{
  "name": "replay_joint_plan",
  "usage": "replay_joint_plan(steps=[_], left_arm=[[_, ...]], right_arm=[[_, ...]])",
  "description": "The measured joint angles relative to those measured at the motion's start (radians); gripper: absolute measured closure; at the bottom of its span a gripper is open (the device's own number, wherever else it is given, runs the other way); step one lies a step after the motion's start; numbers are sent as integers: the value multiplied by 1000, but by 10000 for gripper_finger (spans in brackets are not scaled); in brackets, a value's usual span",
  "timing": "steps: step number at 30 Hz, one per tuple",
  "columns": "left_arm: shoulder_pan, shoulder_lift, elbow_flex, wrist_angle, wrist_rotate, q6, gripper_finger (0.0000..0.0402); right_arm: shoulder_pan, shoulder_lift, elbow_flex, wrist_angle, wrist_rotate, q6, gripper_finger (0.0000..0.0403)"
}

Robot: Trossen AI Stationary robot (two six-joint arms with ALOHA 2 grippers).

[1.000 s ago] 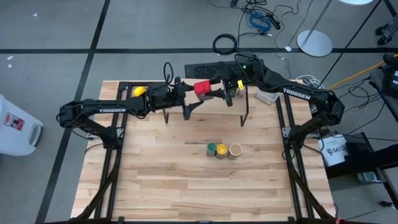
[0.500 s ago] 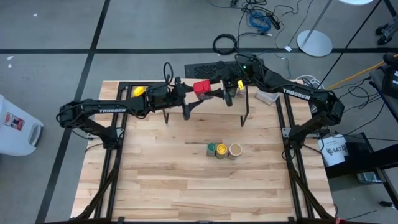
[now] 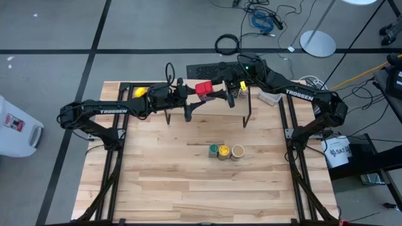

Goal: Shelf spices
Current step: Put the red seasoning can on the shelf

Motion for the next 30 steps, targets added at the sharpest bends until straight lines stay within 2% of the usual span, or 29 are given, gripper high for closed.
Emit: replay_joint_plan(steps=[25, 30], left_arm=[[0, 0, 1, -31, -1, 27, 173], [0, -1, 2, -53, -1, 28, 173]], right_arm=[[-3, -10, -2, -58, 9, -44, 194], [-3, -27, -2, -77, 9, -45, 163]])
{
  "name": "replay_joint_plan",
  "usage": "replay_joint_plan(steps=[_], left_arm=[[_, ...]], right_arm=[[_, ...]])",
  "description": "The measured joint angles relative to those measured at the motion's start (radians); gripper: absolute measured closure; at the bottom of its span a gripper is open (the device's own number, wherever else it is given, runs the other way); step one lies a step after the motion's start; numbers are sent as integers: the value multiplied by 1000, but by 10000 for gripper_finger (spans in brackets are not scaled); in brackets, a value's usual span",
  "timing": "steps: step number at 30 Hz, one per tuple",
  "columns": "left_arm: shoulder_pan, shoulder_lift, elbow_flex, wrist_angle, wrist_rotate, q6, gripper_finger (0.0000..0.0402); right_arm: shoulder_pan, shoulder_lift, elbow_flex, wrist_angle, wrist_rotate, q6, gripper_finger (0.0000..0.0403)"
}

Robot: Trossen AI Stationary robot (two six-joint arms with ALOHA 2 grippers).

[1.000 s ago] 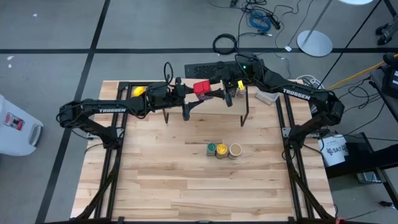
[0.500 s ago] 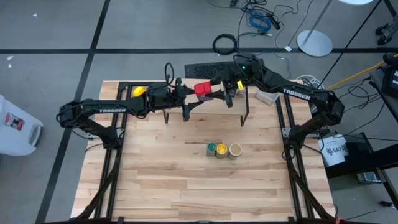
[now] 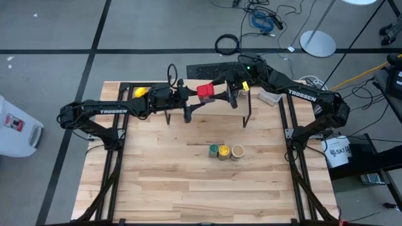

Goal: Shelf spices
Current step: Put the red seasoning can on the shelf

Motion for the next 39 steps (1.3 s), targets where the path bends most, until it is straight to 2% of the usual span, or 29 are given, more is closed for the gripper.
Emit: replay_joint_plan(steps=[4, 8, 15, 21, 26, 33, 39], left_arm=[[0, 0, 0, -22, 8, 3, 173], [0, 0, 0, -56, 11, 4, 173], [0, 0, -1, -97, 42, 5, 173], [0, 0, -1, -118, 96, -4, 173], [0, 0, -1, -147, 114, -5, 173], [0, 0, -1, -147, 116, -5, 173], [0, 0, -1, -147, 117, -6, 173]], right_arm=[[0, -3, 0, -31, 0, -3, 127], [5, -8, 0, -56, -1, -3, 114], [25, -8, 0, -140, 5, -4, 112], [55, -8, 0, -143, 43, -11, 112], [82, -8, 1, -142, 125, -21, 112], [95, -5, 2, -141, 143, -29, 112], [96, 9, 3, -144, 153, -29, 134]])
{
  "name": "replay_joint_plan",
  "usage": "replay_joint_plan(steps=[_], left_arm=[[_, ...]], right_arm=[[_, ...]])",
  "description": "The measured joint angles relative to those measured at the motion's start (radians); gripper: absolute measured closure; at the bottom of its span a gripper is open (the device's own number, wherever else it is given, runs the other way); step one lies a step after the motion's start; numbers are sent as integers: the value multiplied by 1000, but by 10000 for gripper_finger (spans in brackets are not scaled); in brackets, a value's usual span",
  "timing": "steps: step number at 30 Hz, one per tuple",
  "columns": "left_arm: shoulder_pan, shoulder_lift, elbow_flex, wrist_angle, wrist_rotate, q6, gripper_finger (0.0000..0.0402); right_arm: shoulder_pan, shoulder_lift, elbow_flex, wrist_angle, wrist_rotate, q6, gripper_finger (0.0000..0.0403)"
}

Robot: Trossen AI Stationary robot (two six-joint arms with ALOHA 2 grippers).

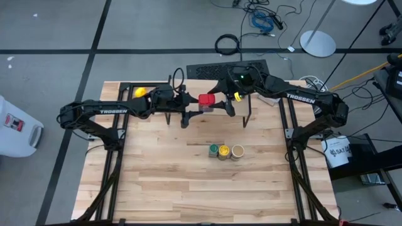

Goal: Shelf spices
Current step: Put the red seasoning can on the shelf

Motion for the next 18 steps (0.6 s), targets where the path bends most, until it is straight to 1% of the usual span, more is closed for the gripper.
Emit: replay_joint_plan(steps=[10, 13, 18], left_arm=[[0, 0, 0, -3, 1, 0, 173], [0, 0, 0, -3, 1, -1, 173], [0, 0, 0, -3, 1, -1, 173]], right_arm=[[4, 5, 0, 2, -22, 19, 190], [4, 5, 0, 2, -22, 25, 197], [4, 5, 0, 2, -23, 25, 196]])
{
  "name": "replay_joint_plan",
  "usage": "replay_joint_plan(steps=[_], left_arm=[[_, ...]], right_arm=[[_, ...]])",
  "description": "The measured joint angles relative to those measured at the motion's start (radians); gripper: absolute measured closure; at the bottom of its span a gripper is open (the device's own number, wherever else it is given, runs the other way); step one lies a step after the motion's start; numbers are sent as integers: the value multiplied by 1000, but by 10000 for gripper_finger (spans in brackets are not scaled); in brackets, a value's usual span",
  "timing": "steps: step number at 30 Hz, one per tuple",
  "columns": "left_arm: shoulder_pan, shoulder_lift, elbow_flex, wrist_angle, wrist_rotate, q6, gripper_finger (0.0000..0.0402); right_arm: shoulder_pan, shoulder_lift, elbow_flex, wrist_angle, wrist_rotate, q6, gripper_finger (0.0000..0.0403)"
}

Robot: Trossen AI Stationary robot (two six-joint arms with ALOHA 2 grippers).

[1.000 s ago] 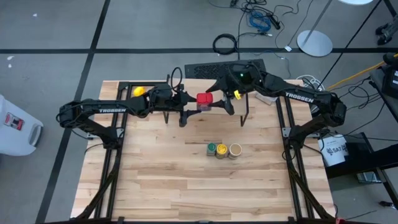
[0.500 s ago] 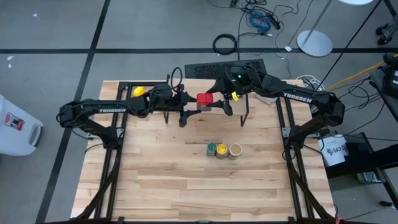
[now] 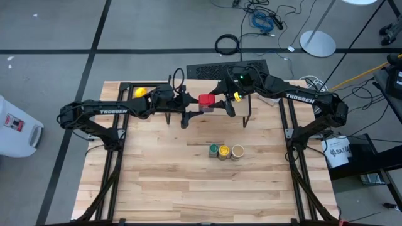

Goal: Shelf spices
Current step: Put the red seasoning can on the shelf

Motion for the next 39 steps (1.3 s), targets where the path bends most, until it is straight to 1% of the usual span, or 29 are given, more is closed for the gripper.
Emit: replay_joint_plan(steps=[4, 6, 10, 13, 18, 26, 32, 39], left_arm=[[0, 0, 0, 2, 0, 1, 166], [0, 0, 0, 8, -3, 0, 151], [-2, 0, 0, 16, -48, 0, 113], [-2, 0, 0, 8, -63, 1, 87], [-2, 0, 0, 4, -111, 2, 60], [-2, -45, 0, -16, -198, 28, 56], [-9, -77, 0, -15, -201, 29, 56], [-22, -81, 0, -7, -201, 30, 56]], right_arm=[[-4, 0, 0, 0, 0, 1, 196], [-14, 0, 0, 0, -6, 1, 197], [-38, 0, 0, -7, -8, 1, 196], [-63, 0, 0, -21, -8, -7, 196], [-109, 0, 0, -55, -8, -45, 196], [-189, 0, 0, -74, -6, -112, 196], [-229, 25, 0, -80, 7, -162, 195], [-238, 85, -2, -85, 14, -186, 195]])
